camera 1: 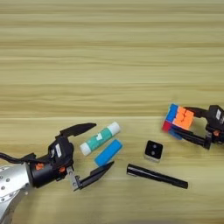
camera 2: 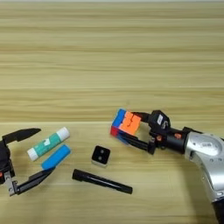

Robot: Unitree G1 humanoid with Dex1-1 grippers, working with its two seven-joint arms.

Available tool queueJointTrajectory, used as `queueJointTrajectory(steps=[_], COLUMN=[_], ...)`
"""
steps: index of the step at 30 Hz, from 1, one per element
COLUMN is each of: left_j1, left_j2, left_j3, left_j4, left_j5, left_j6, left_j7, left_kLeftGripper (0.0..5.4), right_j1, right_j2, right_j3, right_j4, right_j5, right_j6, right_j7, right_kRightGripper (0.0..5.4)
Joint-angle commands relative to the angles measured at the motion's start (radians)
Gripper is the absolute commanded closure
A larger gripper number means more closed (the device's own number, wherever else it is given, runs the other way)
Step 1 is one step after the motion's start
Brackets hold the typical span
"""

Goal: Move the objects on the table

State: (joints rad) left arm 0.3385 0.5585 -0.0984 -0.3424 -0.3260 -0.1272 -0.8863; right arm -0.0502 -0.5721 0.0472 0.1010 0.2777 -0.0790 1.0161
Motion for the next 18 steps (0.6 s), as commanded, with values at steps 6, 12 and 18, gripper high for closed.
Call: queueJointTrajectory(steps=[6,12,18], left_j1=[-0.002,0.002,0.009], left_j2=[0.003,0.000,0.001], left_j3=[0.018,0.019,0.020], left_j4=[0.011,0.027,0.030], left_j5=[-0.010,-0.006,-0.006], left_j6=[-0.013,-0.030,-0.036], left_j7=[-0.005,-0.010,-0.009], left_kLeftGripper=[0.00,0.00,0.00], right_j1=[0.016,0.020,0.028], right_j2=[-0.008,-0.002,-0.004], right_j3=[0.000,0.008,0.008], right_j4=[0.074,0.092,0.059], right_j5=[-0.052,-0.068,-0.066], right_j6=[-0.069,-0.085,-0.087], right_j7=[-0.003,-0.010,-0.014], right_kRightGripper=[2.04,2.04,1.22])
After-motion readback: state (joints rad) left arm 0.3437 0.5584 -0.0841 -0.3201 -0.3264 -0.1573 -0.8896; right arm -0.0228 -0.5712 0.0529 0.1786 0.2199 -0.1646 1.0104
